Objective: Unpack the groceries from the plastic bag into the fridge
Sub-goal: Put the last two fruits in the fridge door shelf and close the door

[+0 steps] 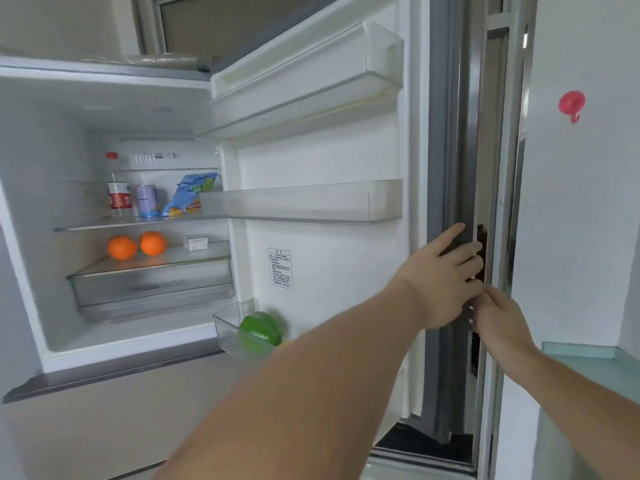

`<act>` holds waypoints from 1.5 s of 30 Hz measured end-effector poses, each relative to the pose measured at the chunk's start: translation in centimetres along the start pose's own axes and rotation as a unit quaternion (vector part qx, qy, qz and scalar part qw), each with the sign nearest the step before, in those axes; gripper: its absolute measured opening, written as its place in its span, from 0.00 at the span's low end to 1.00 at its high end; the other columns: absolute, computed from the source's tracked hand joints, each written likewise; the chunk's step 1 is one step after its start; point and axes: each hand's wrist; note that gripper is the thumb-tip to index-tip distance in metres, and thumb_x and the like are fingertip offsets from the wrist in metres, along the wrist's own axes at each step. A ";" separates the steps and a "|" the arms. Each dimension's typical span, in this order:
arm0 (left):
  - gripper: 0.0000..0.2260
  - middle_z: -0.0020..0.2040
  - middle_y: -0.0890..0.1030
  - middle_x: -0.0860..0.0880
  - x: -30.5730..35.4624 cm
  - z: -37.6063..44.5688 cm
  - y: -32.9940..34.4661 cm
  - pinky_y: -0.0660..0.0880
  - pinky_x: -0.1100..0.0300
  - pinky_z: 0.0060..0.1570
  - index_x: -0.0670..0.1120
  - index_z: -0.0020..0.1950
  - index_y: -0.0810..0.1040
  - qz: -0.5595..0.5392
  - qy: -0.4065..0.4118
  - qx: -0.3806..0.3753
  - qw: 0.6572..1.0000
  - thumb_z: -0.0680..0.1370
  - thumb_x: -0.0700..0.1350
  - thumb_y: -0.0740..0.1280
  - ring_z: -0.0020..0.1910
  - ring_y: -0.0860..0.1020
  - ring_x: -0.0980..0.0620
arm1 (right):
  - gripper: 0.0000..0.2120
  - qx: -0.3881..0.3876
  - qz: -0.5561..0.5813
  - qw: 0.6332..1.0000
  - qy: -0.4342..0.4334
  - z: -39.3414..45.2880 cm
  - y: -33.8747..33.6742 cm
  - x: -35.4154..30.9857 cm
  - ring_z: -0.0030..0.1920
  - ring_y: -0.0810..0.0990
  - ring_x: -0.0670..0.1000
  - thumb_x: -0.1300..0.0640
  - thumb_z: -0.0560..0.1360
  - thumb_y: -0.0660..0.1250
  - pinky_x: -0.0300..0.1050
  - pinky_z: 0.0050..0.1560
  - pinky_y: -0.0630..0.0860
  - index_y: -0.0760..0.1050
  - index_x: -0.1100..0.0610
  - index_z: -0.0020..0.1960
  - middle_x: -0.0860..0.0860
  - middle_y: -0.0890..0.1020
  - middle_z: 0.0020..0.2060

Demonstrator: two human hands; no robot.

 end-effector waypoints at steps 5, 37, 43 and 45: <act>0.19 0.69 0.75 0.46 -0.4 -5.5 -0.8 0.43 0.43 0.76 0.49 0.64 0.79 -0.044 0.024 0.059 0.997 0.78 0.49 0.55 0.74 0.65 0.44 | 0.17 0.000 -0.033 0.995 -0.091 -4.8 0.8 -2.3 0.41 0.77 0.50 0.57 0.83 0.50 0.43 0.38 0.69 0.74 0.58 0.45 0.55 0.79 0.39; 0.26 0.79 0.57 0.45 -3.0 -45.5 -4.3 0.56 0.58 0.75 0.41 0.78 0.57 -0.335 -0.578 0.089 0.739 0.81 0.46 0.57 0.77 0.56 0.47 | 0.27 -0.188 0.013 0.923 -0.334 -29.7 27.6 -21.1 0.61 0.75 0.55 0.60 0.73 0.66 0.53 0.54 0.76 0.66 0.47 0.70 0.48 0.68 0.66; 0.25 0.77 0.60 0.49 -5.7 -48.8 0.0 0.54 0.67 0.70 0.43 0.78 0.57 -0.296 -0.662 0.104 0.681 0.82 0.45 0.58 0.75 0.59 0.52 | 0.29 -0.249 0.067 0.890 -0.375 -28.8 34.9 -22.6 0.60 0.75 0.52 0.59 0.70 0.69 0.51 0.56 0.76 0.67 0.44 0.69 0.46 0.67 0.62; 0.24 0.76 0.62 0.51 -6.9 -49.5 1.0 0.55 0.70 0.66 0.43 0.77 0.59 -0.289 -0.683 0.109 0.662 0.81 0.45 0.58 0.74 0.61 0.53 | 0.30 -0.263 0.040 0.880 -0.395 -28.0 37.0 -22.9 0.61 0.74 0.53 0.57 0.70 0.69 0.49 0.55 0.76 0.66 0.46 0.70 0.47 0.66 0.64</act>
Point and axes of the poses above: each hand's wrist, its own z-axis towards the middle knuckle, its own y-axis out of the palm, x = y × z
